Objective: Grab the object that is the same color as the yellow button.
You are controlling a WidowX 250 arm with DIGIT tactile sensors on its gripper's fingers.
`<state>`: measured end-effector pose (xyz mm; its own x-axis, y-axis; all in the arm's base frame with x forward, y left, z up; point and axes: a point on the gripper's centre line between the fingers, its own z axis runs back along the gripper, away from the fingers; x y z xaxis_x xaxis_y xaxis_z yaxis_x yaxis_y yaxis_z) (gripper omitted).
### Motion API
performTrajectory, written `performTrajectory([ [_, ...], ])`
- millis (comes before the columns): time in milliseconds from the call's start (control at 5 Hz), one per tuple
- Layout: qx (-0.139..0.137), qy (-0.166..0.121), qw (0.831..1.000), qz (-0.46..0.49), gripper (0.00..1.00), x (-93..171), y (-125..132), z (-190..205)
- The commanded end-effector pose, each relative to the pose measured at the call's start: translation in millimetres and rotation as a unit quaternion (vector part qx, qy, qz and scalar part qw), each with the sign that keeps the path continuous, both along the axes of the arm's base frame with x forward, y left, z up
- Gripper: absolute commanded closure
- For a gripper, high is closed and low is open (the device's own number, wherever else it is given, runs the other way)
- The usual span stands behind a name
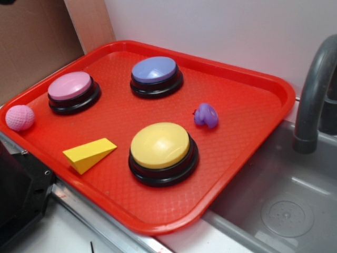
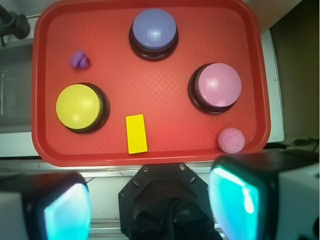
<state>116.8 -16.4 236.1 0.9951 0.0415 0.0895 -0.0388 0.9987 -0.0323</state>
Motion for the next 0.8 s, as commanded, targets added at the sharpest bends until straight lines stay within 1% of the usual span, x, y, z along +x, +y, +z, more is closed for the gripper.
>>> performTrajectory([
  [0, 0.000, 0.000, 1.000, 0.000, 0.00, 0, 0, 0],
  [200, -0.002, -0.022, 1.000, -0.005, 0.00, 0, 1, -26],
  [400, 0.006, -0.028, 1.000, 0.002, 0.00, 1, -5, -41],
  [600, 0.004, -0.031, 1.000, -0.001, 0.00, 3, -8, -57],
])
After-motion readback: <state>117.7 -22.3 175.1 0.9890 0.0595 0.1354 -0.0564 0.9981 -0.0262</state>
